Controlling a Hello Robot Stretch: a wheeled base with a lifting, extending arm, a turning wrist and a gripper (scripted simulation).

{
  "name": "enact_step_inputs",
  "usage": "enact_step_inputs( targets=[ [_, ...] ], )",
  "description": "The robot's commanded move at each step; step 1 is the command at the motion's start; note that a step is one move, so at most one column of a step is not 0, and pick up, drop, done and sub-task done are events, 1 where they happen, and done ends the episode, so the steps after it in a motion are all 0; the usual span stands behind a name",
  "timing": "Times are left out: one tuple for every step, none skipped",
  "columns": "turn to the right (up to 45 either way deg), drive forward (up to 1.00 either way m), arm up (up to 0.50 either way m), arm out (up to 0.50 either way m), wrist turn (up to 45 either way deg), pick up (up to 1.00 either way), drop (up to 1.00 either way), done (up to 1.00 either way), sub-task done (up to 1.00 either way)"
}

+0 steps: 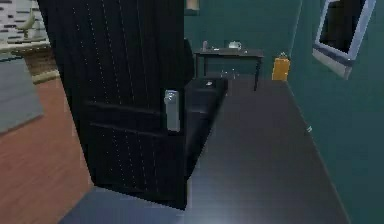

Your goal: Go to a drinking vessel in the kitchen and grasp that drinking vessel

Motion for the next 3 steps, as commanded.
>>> enact_step_inputs(
  targets=[
    [-45.0,0.00,0.00,0.00,0.0,0.00,0.00,0.00,0.00],
    [0.0,1.00,0.00,0.00,0.0,0.00,0.00,0.00,0.00],
    [0.0,1.00,0.00,0.00,0.0,0.00,0.00,0.00,0.00]
  ],
)
